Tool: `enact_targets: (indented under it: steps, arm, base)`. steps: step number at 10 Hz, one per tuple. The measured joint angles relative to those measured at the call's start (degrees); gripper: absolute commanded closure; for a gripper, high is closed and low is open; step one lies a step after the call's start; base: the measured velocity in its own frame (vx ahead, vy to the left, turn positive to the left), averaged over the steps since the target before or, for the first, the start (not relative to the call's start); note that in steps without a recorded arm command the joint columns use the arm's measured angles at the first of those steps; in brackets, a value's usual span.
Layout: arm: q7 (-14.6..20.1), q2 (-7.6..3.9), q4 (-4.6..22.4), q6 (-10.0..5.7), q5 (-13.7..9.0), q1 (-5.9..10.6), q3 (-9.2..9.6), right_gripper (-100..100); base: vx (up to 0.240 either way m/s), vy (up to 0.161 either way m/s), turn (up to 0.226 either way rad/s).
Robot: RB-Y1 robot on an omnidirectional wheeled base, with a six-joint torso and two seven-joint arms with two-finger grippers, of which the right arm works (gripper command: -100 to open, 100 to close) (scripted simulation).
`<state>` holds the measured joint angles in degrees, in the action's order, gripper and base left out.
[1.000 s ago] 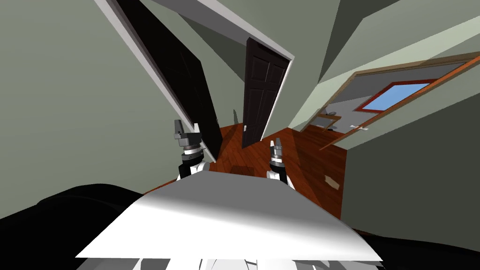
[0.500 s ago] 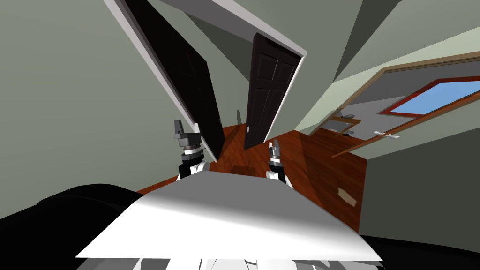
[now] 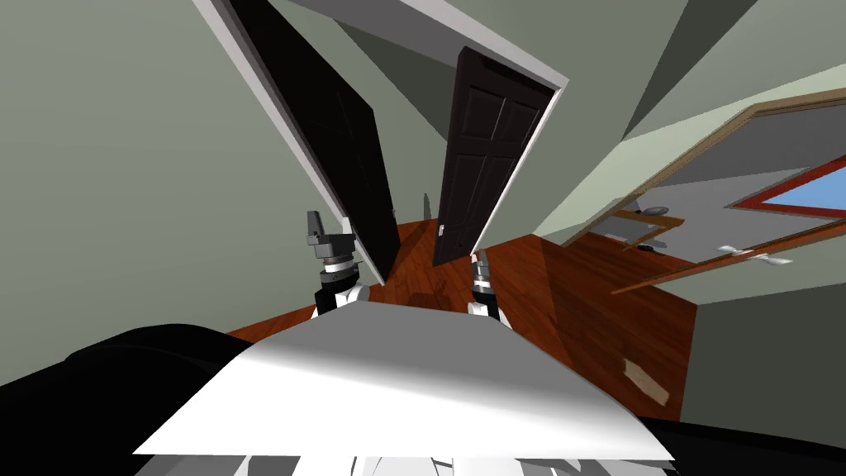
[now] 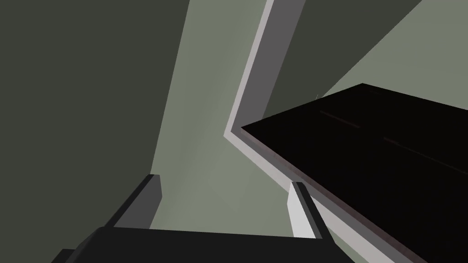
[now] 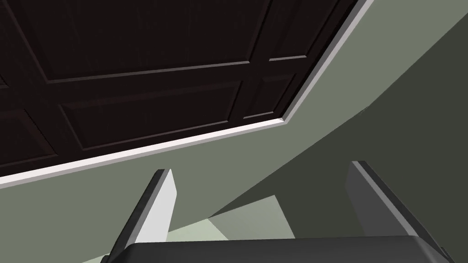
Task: Push the door open
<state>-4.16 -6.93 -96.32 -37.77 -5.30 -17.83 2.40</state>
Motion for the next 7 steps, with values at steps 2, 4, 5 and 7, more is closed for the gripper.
enact_targets:
  steps: [2, 4, 5, 7]
  arm:
    - [0.40, -0.42, 3.28, -0.63, -0.48, 1.22, -0.10, -100]
    - [0.72, -0.71, 5.85, -0.92, -0.91, 2.11, -0.08, -100]
    - [0.78, -0.73, 7.14, -0.98, -1.08, 2.63, -0.03, -100]
    - [1.05, -1.01, 9.50, -1.01, -1.53, 3.52, -0.04, -100]
  base:
    - [0.093, -0.048, 0.133]
    - [0.081, -0.057, 0.158]
    - [0.089, -0.059, 0.176]
    - [0.079, -0.059, 0.153]
